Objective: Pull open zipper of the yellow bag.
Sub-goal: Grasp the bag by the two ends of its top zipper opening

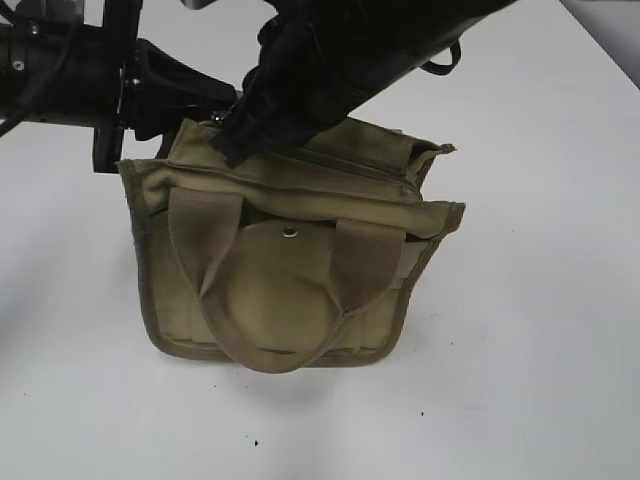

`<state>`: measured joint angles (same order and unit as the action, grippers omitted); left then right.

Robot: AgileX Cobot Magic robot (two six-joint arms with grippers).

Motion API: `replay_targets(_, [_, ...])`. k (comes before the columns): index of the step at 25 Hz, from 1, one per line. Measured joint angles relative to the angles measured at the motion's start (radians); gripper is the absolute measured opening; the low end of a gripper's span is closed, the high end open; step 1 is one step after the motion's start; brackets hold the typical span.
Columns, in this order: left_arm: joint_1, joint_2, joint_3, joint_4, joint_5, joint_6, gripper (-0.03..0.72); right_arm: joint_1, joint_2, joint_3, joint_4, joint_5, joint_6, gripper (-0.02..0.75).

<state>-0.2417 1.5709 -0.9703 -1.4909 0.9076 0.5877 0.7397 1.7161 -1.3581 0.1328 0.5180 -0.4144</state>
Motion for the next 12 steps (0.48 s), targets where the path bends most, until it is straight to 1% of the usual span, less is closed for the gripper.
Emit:
replay_targets(6, [-0.001, 0.000, 0.005, 0.000, 0.012, 0.001, 0.003, 0.000, -0.005, -0.001, 0.004, 0.041, -0.022, 0.003])
replay_targets(7, [-0.001, 0.000, 0.005, 0.001, 0.015, 0.001, 0.003, 0.000, -0.006, -0.001, 0.004, 0.046, -0.030, 0.020])
replay_targets(8, [-0.001, 0.000, 0.005, 0.000, 0.016, 0.001, 0.003, 0.000, -0.006, -0.001, 0.004, 0.055, -0.038, 0.049])
replay_targets(12, [-0.001, 0.000, 0.005, -0.003, 0.016, 0.001, 0.003, 0.001, -0.006, -0.001, 0.012, 0.085, -0.054, 0.269])
